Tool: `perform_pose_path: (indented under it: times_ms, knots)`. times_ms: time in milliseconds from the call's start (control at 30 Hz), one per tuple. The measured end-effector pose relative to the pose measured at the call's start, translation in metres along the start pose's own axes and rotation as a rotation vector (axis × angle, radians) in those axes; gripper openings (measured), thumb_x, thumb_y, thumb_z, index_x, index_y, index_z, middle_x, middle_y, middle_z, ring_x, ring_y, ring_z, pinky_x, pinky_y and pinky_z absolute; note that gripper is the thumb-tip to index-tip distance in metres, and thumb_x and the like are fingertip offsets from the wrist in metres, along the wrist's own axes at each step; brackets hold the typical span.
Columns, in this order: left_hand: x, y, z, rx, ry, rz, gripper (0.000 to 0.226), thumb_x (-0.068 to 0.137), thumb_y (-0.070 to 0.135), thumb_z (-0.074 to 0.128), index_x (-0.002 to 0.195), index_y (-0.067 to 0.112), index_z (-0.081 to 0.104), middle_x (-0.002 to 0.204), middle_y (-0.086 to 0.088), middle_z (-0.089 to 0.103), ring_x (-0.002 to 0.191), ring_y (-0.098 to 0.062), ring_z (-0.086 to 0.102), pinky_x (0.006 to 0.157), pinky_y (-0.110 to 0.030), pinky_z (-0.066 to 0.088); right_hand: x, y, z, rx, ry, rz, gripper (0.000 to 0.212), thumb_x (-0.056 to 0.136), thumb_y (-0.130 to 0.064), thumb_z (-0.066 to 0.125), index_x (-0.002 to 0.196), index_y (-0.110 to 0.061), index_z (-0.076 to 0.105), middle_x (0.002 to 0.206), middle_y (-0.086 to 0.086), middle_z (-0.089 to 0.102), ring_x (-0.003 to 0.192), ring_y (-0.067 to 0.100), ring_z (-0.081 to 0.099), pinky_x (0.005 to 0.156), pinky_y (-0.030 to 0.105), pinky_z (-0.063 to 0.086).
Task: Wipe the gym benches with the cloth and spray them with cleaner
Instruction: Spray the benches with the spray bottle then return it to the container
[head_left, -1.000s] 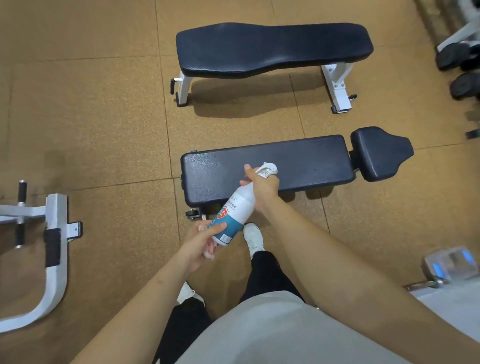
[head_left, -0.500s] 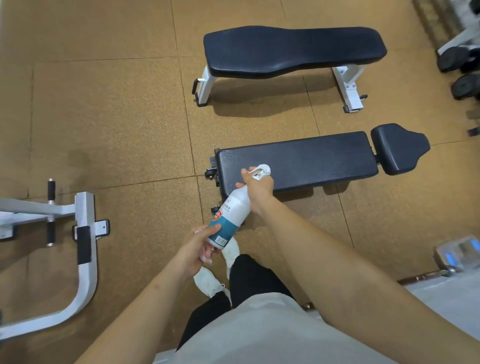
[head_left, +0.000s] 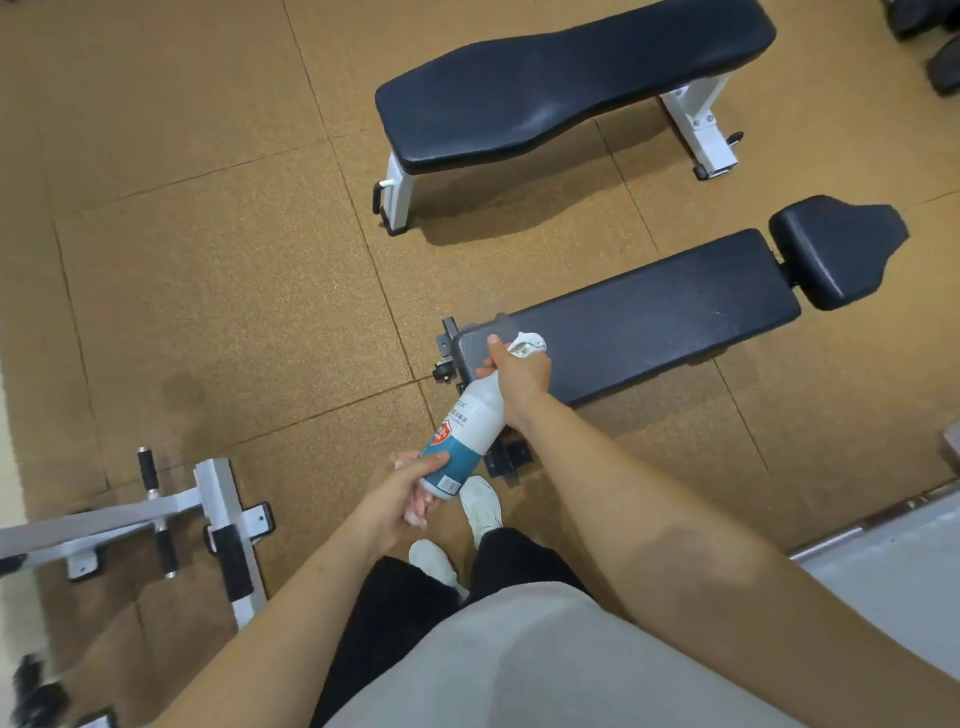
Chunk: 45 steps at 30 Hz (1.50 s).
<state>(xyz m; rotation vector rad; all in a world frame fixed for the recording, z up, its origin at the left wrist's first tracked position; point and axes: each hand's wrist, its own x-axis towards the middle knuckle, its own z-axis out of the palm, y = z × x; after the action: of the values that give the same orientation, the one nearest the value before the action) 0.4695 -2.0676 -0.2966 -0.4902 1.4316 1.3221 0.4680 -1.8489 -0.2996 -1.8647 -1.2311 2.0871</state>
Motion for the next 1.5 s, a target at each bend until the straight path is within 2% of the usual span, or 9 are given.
perform_pose_path:
  times_ms: [267,433,667,833,967,1033,1233,1367,1500]
  knots:
    - [0.032,0.074,-0.028,0.052,-0.116,-0.087,0.069,0.081,0.02,0.083,0.135,-0.003,0.047,0.11,-0.023,0.07,0.075,-0.021,0.075,0.064,-0.03,0.059,0.01,-0.032,0.048,0.161,0.074,-0.014,0.019,0.088,-0.015,0.078,0.1,-0.013,0.064,0.085,0.005,0.072,0.062,0.017,0.069,0.066,0.036,0.059]
    - [0.062,0.146,-0.066,0.152,-0.253,-0.072,0.073,0.083,0.022,0.081,0.14,-0.002,0.043,0.122,-0.029,0.064,0.075,-0.017,0.076,0.064,-0.026,0.06,0.013,-0.058,0.11,0.206,0.235,-0.052,0.021,0.092,-0.021,0.074,0.082,-0.01,0.059,0.059,0.003,0.068,0.056,0.019,0.064,0.07,0.04,0.058]
    - [0.089,0.248,-0.113,0.264,-0.324,-0.034,0.06,0.081,0.025,0.082,0.122,-0.01,0.054,0.064,-0.007,0.071,0.057,-0.018,0.068,0.071,-0.034,0.061,0.009,-0.113,0.19,0.358,0.212,-0.116,0.02,0.092,0.0,0.069,0.101,-0.014,0.059,0.083,0.004,0.068,0.048,0.011,0.063,0.05,0.026,0.055]
    - [0.112,0.317,-0.118,0.243,-0.328,-0.012,0.072,0.066,0.042,0.092,0.113,-0.006,0.066,0.087,-0.026,0.07,0.068,-0.027,0.061,0.072,-0.035,0.059,0.029,-0.168,0.241,0.396,0.197,-0.163,0.025,0.089,0.007,0.067,0.089,-0.016,0.058,0.084,0.005,0.066,0.059,0.017,0.06,0.054,0.025,0.053]
    - [0.145,0.375,-0.112,0.243,-0.266,0.017,0.04,0.08,0.023,0.084,0.104,0.0,0.063,0.082,-0.023,0.072,0.072,-0.029,0.065,0.08,-0.043,0.055,0.07,-0.218,0.283,0.27,0.234,-0.212,0.019,0.088,-0.012,0.078,0.085,-0.012,0.059,0.073,0.009,0.066,0.049,0.015,0.062,0.055,0.029,0.057]
    - [0.164,0.406,-0.108,0.259,-0.237,0.045,0.054,0.076,0.024,0.087,0.115,0.0,0.058,0.096,-0.023,0.076,0.081,-0.029,0.073,0.084,-0.045,0.057,0.096,-0.241,0.303,0.243,0.241,-0.21,0.022,0.087,-0.023,0.08,0.093,-0.009,0.063,0.079,0.011,0.071,0.054,0.015,0.067,0.065,0.036,0.062]
    - [0.215,0.502,-0.095,0.331,-0.187,0.051,0.06,0.077,0.027,0.086,0.121,0.001,0.054,0.091,-0.019,0.075,0.076,-0.028,0.073,0.059,-0.033,0.06,0.152,-0.315,0.343,0.316,0.166,-0.163,0.027,0.089,-0.019,0.078,0.11,-0.011,0.063,0.096,0.007,0.072,0.06,0.015,0.071,0.054,0.025,0.059]
    - [0.247,0.54,-0.088,0.329,-0.158,0.057,0.049,0.079,0.018,0.085,0.112,0.009,0.049,0.09,-0.018,0.077,0.088,-0.034,0.071,0.093,-0.054,0.054,0.177,-0.351,0.364,0.318,0.208,-0.144,0.019,0.092,-0.016,0.074,0.098,-0.007,0.059,0.08,0.006,0.066,0.057,0.014,0.063,0.046,0.02,0.053]
    - [0.267,0.568,-0.086,0.286,-0.185,0.005,0.052,0.076,0.019,0.086,0.113,0.008,0.051,0.097,-0.022,0.076,0.091,-0.036,0.071,0.087,-0.048,0.057,0.199,-0.37,0.38,0.322,0.197,-0.131,0.02,0.089,-0.014,0.077,0.101,-0.01,0.061,0.087,0.008,0.07,0.052,0.012,0.067,0.048,0.022,0.056]
